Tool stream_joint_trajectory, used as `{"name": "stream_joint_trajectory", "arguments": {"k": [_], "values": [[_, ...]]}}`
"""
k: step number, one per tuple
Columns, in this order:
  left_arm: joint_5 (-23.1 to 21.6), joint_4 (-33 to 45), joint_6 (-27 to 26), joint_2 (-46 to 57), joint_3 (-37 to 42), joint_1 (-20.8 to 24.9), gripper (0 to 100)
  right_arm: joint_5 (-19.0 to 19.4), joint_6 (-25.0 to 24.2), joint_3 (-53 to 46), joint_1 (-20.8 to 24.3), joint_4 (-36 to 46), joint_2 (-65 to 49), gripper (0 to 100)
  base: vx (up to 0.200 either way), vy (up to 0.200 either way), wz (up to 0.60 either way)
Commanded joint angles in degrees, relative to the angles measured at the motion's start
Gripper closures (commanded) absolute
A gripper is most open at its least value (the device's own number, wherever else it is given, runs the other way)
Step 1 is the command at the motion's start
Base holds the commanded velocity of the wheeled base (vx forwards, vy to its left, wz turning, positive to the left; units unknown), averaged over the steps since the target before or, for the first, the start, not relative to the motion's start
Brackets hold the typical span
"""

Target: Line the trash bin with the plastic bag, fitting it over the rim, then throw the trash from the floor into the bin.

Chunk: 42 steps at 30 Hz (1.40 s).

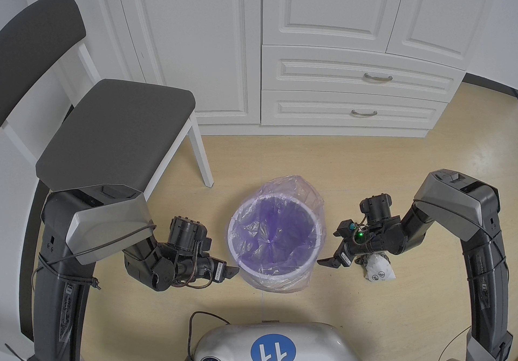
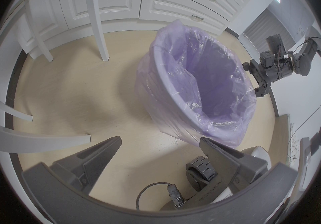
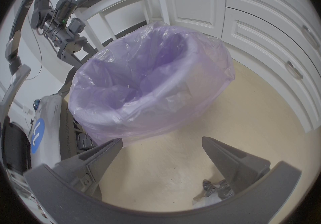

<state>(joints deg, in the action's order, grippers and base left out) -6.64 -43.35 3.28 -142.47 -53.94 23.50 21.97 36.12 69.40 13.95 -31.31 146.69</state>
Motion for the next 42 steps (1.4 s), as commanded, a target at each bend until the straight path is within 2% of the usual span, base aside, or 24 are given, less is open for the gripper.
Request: {"name": "stream_joint_trajectory", "arguments": {"k": [1, 5, 7, 12, 17, 22, 31, 35, 37, 38, 42], "values": [[-0.3, 0.0, 0.1, 0.1, 0.2, -0.6, 0, 0.1, 3.5, 3.3, -0.7, 3.1, -0.4, 0, 0.0, 0.0, 0.0], [-1.2, 0.0, 0.0, 0.0, 0.4, -0.3, 0, 0.2, 10.7, 6.4, -2.1, 7.4, -0.5, 0, 0.0, 0.0, 0.0], [-1.4, -0.1, 0.0, 0.1, 0.4, -0.3, 0, 0.4, 12.5, 7.7, -2.6, 10.2, -0.7, 0, 0.0, 0.0, 0.0], [-1.4, -0.2, -0.1, -0.1, 0.6, -0.4, 0, 3.2, 13.4, 8.7, -3.0, 11.5, -0.6, 0, 0.0, 0.0, 0.0], [-1.4, -1.8, -0.2, -0.2, 1.0, -0.5, 0, 3.3, 15.2, 10.7, -2.8, 12.3, -0.1, 0, 0.0, 0.0, 0.0], [-1.4, -4.3, -3.3, -0.6, 3.1, -0.5, 0, 3.4, 17.0, 12.6, -2.2, 18.5, -0.6, 0, 0.0, 0.0, 0.0], [-1.4, -7.2, -4.1, -1.1, 3.8, -0.4, 0, 4.4, 17.4, 17.5, 1.4, 19.9, 0.1, 0, 0.0, 0.0, 0.0], [-1.5, -7.2, -4.2, -1.1, 4.1, -0.4, 0, 4.4, 17.5, 20.8, 2.3, 26.6, 1.3, 0, 0.0, 0.0, 0.0], [-1.5, -7.2, -4.2, -1.1, 4.1, -0.4, 0, 4.4, 17.5, 21.2, 2.6, 27.2, 1.7, 0, 0.0, 0.0, 0.0], [-1.5, -7.3, -4.2, -1.1, 4.0, -0.4, 0, 4.4, 17.6, 21.9, 2.6, 27.2, 2.3, 100, 0.0, 0.0, 0.0], [-1.5, -7.3, -4.1, -1.1, 3.9, -0.5, 0, 4.4, 17.5, 24.0, 2.5, 27.4, 3.4, 100, 0.0, 0.0, 0.0]]}}
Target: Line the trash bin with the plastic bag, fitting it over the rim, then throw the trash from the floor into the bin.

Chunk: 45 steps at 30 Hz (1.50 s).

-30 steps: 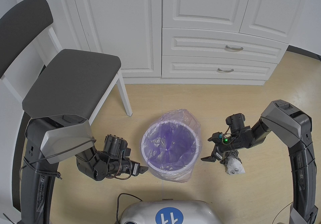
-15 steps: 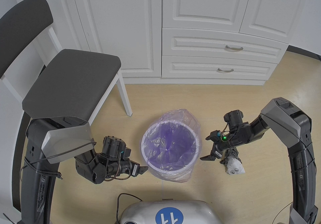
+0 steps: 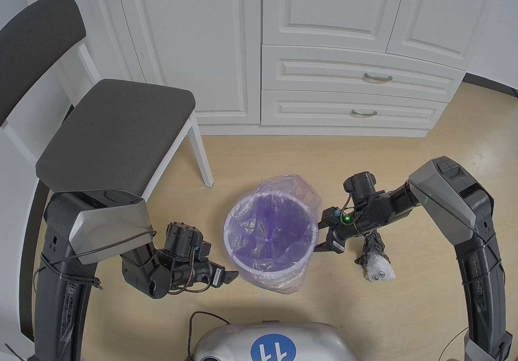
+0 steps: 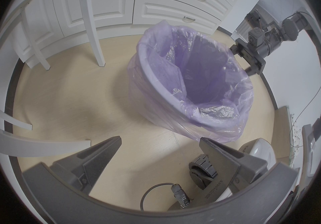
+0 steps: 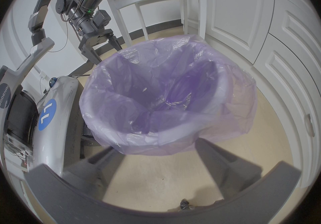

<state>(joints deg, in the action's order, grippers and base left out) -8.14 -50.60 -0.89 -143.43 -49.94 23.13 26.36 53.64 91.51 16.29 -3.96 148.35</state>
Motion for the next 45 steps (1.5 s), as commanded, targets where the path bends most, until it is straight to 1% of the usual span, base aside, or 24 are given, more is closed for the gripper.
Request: {"name": "stream_joint_trajectory", "arguments": {"k": [1, 7, 14, 22, 30, 31, 34, 41, 45], "values": [[0.0, 0.0, 0.0, -0.2, -0.1, -0.1, 0, 0.0, 0.0, 2.3, 0.1, 0.1, 1.9, 100, 0.0, 0.0, 0.0], [0.0, 0.0, 0.1, -0.3, -0.3, -0.1, 0, 0.0, -0.1, 3.6, -0.9, 0.0, 2.6, 100, 0.0, 0.0, 0.0], [0.0, -0.2, 0.4, -0.7, -0.8, -0.4, 0, 0.0, -1.0, 12.1, -4.9, 0.9, 7.0, 100, 0.0, 0.0, 0.0], [0.1, -2.0, 0.5, -1.2, -0.9, -0.4, 0, 0.0, -1.9, 17.5, -6.7, 3.8, 10.1, 100, 0.0, 0.0, 0.0], [0.1, -2.1, 0.5, -1.2, -0.9, -0.6, 0, 0.0, -0.8, 12.2, -5.7, 3.5, 6.9, 100, 0.0, 0.0, 0.0], [0.0, -2.1, 0.5, -1.2, -0.8, -0.5, 0, -0.1, -0.3, 9.2, -4.9, 3.5, 5.0, 100, 0.0, 0.0, 0.0], [0.0, -2.1, 0.5, -1.2, -0.6, -0.5, 0, -0.2, 0.2, 6.7, -4.0, 3.3, 3.7, 100, 0.0, 0.0, 0.0], [0.0, -2.1, 0.5, -1.2, -0.5, -0.5, 0, -0.1, 0.3, 5.3, -2.7, 3.1, 3.4, 100, 0.0, 0.0, 0.0], [0.0, -2.1, 0.5, -1.2, -0.5, -0.5, 0, 0.2, 0.2, 5.2, -2.4, 0.9, 3.9, 100, 0.0, 0.0, 0.0]]}}
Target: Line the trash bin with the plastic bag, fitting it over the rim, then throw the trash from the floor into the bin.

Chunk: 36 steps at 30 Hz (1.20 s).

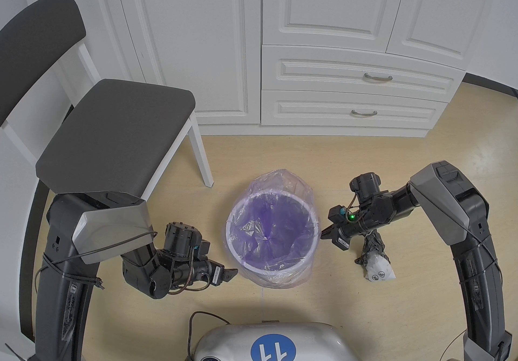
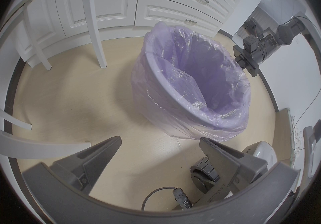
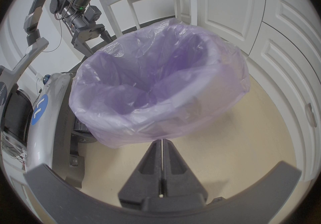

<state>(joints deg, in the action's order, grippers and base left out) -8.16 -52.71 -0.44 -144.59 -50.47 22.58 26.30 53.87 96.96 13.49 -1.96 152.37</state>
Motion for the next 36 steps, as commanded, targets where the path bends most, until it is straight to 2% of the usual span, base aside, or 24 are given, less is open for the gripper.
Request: {"name": "stream_joint_trajectory", "arguments": {"k": [1, 4, 5, 18, 23, 31, 32, 36], "values": [[0.0, 0.0, 0.0, -0.1, 0.1, 0.0, 0, 0.3, 0.1, -0.4, 0.4, -1.3, -0.1, 100, 0.0, 0.0, 0.0], [0.0, 0.0, 0.0, -0.1, 0.1, 0.0, 0, 0.4, 0.6, -0.4, 0.3, -1.3, -0.1, 100, 0.0, 0.0, 0.0], [0.0, 0.0, 0.0, -0.1, 0.1, 0.0, 0, 0.4, 0.5, -0.4, 0.2, -1.3, -0.1, 0, 0.0, 0.0, 0.0], [0.0, -0.1, -0.2, 0.0, 0.4, 0.1, 0, 0.3, 0.8, -3.4, 1.2, -2.2, -0.3, 0, 0.0, 0.0, 0.0], [0.1, -0.1, -0.3, 0.0, 0.5, 0.1, 0, 0.4, 0.5, -2.9, 2.0, -6.6, 0.6, 0, 0.0, 0.0, 0.0], [0.0, -0.1, -0.3, 0.0, 0.5, 0.1, 0, 0.4, 0.5, -0.2, 2.5, -6.7, 1.9, 0, 0.0, 0.0, 0.0], [0.1, -0.1, -0.3, 0.1, 0.5, 0.1, 0, 0.4, 0.5, -0.2, 2.5, -6.7, 2.0, 100, 0.0, 0.0, 0.0], [0.0, -0.2, -0.3, 0.0, 0.5, 0.1, 0, 0.4, 0.4, 0.0, 2.3, -6.7, 2.1, 100, 0.0, 0.0, 0.0]]}}
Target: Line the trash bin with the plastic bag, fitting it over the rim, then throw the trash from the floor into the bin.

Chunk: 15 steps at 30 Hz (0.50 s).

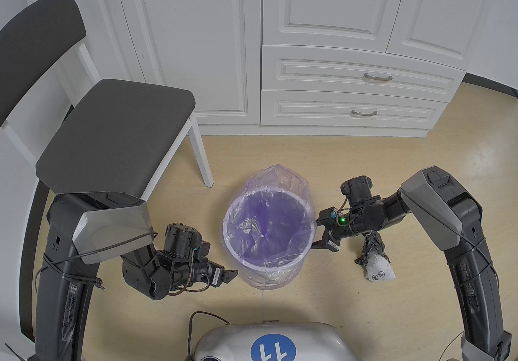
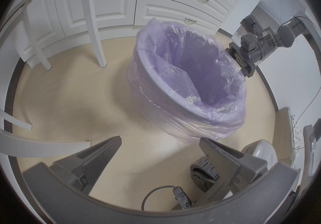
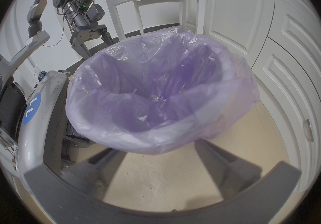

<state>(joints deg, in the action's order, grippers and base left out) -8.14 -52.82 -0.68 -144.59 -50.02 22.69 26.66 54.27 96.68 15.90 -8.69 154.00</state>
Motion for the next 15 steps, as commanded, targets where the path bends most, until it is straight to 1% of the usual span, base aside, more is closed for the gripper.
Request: {"name": "stream_joint_trajectory", "arguments": {"k": [1, 10, 15], "values": [[0.0, -0.3, 0.0, 0.0, 0.1, 0.0, 0, 0.1, -0.1, 0.3, -0.2, 0.0, 0.6, 100, 0.0, 0.0, 0.0], [0.0, -0.7, 0.1, -0.1, 0.0, 0.0, 0, 0.1, -0.4, 4.0, -1.0, 0.3, 2.8, 100, 0.0, 0.0, 0.0], [0.1, -0.7, 0.2, -0.1, 0.0, 0.0, 0, 0.1, -0.2, 5.4, -2.4, 0.4, 3.7, 100, 0.0, 0.0, 0.0]]}}
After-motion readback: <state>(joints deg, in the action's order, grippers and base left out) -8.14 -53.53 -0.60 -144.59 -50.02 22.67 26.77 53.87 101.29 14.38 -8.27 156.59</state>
